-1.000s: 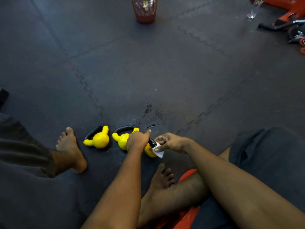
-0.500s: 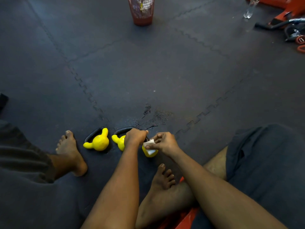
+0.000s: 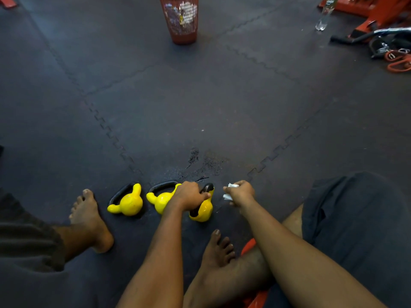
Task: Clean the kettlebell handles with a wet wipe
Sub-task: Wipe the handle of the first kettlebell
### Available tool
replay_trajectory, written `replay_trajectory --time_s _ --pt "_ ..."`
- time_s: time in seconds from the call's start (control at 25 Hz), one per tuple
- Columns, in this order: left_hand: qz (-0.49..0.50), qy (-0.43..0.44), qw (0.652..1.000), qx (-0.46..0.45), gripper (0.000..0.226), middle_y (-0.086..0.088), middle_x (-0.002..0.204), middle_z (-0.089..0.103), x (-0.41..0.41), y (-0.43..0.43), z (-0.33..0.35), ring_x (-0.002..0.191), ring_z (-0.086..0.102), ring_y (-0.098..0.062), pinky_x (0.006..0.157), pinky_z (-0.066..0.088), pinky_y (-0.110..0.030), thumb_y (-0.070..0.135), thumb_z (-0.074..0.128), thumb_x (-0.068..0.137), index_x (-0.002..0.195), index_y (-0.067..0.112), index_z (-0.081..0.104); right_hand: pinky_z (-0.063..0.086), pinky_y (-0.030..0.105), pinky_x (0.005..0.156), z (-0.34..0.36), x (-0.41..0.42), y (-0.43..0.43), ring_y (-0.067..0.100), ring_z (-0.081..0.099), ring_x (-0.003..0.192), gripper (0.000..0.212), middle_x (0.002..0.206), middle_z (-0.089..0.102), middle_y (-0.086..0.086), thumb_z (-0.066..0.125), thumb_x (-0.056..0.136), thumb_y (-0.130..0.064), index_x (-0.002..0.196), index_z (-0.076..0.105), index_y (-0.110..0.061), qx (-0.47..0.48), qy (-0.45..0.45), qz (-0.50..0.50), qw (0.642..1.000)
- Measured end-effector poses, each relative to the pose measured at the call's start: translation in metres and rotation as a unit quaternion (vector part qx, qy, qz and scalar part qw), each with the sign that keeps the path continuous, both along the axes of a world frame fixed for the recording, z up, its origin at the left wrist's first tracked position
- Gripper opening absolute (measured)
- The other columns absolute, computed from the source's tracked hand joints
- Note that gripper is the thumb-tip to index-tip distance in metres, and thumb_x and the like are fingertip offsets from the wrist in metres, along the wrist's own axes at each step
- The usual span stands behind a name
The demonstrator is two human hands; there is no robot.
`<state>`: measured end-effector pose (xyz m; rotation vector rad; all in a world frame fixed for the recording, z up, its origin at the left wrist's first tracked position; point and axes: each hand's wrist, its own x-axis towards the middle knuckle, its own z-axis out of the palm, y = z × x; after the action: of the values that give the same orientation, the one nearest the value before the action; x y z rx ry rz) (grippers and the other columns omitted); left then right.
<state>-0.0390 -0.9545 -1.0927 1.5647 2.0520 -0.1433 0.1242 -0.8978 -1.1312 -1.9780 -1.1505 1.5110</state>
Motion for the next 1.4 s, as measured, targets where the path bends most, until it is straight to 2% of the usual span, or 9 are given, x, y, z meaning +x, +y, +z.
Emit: replay_trajectory --time_s 0.16,0.28,0.4,0.56,0.72,0.92,1.04,1.28,1.4 --pt "-0.013 -0.099 0.995 0.008 0.033 -0.007 0.082 0.067 -0.008 0.002 -0.008 0.085 0.062 -0.026 0.068 0.046 -0.039 0.049 0.054 0.092 0.078 0.019 0.056 0.055 0.033 0.054 -0.001 -0.001 0.017 0.020 0.063 0.067 0.021 0.092 0.064 0.010 0.072 0.079 -0.013 0.073 0.053 -0.018 -0.004 0.009 -0.039 0.999" --pt "0.077 -0.177 0.979 0.064 0.030 -0.007 0.070 0.060 -0.004 -0.003 -0.019 0.072 0.058 -0.024 0.067 0.046 -0.037 0.039 0.055 0.095 0.076 0.016 0.053 0.056 0.030 0.061 -0.007 -0.010 0.013 0.018 0.061 0.064 0.013 0.076 0.062 0.003 0.071 0.079 -0.013 0.076 0.059 -0.016 0.028 -0.041 -0.043 0.998" --pt "0.150 -0.256 0.952 0.076 0.018 -0.005 0.072 0.057 -0.008 -0.007 -0.029 0.067 0.054 -0.019 0.059 0.044 -0.030 0.030 0.051 0.098 0.093 0.015 0.059 0.057 0.037 0.072 -0.012 -0.026 0.005 0.023 0.067 0.079 0.012 0.077 0.066 0.002 0.070 0.078 -0.013 0.073 0.062 -0.020 0.054 -0.017 0.017 0.998" --pt "0.201 -0.232 0.946 0.106 0.024 -0.007 0.077 0.057 -0.008 -0.008 -0.039 0.071 0.053 -0.023 0.063 0.040 -0.034 0.029 0.044 0.102 0.107 0.009 0.056 0.043 0.025 0.073 -0.010 -0.036 -0.007 0.017 0.059 0.088 0.024 0.093 0.064 0.000 0.062 0.083 -0.007 0.105 0.067 -0.014 0.091 0.005 0.099 0.991" --pt "0.205 -0.229 0.945 0.112 0.024 -0.004 0.073 0.052 -0.006 -0.006 -0.038 0.070 0.048 -0.021 0.061 0.033 -0.032 0.030 0.042 0.102 0.095 0.009 0.052 0.052 0.032 0.085 -0.016 -0.029 -0.006 0.027 0.067 0.098 0.022 0.101 0.073 0.012 0.064 0.081 -0.005 0.101 0.075 -0.006 0.103 -0.053 0.021 0.993" --pt "0.193 -0.229 0.947 0.120 0.021 0.002 0.068 0.046 -0.002 -0.005 -0.036 0.065 0.043 -0.015 0.056 0.029 -0.033 0.028 0.043 0.102 0.086 0.014 0.045 0.044 0.028 0.099 -0.007 -0.033 -0.004 0.026 0.061 0.116 0.031 0.124 0.066 0.012 0.060 0.093 -0.018 0.122 0.067 -0.009 0.123 -0.061 0.064 0.989" --pt "0.193 -0.229 0.946 0.121 0.020 0.002 0.069 0.047 -0.003 -0.006 -0.036 0.068 0.045 -0.019 0.059 0.029 -0.033 0.028 0.042 0.102 0.088 0.014 0.046 0.041 0.026 0.102 -0.009 -0.033 -0.009 0.024 0.057 0.123 0.039 0.132 0.061 0.011 0.058 0.092 -0.010 0.131 0.060 -0.004 0.135 -0.047 0.060 0.988" --pt "0.191 -0.230 0.947 0.118 0.021 0.000 0.070 0.048 -0.003 -0.009 -0.034 0.065 0.045 -0.017 0.056 0.032 -0.032 0.028 0.041 0.103 0.094 0.011 0.049 0.046 0.029 0.090 -0.012 -0.035 -0.011 0.027 0.063 0.106 0.029 0.112 0.070 0.012 0.056 0.092 -0.010 0.117 0.070 -0.010 0.173 -0.068 0.097 0.978" --pt "0.187 -0.229 0.948 0.115 0.021 0.000 0.070 0.048 -0.005 -0.010 -0.035 0.067 0.046 -0.018 0.058 0.031 -0.032 0.029 0.041 0.103 0.095 0.011 0.049 0.045 0.026 0.088 -0.012 -0.035 -0.010 0.026 0.062 0.110 0.029 0.116 0.070 0.011 0.054 0.094 -0.013 0.118 0.070 -0.014 0.124 -0.064 0.113 0.984"
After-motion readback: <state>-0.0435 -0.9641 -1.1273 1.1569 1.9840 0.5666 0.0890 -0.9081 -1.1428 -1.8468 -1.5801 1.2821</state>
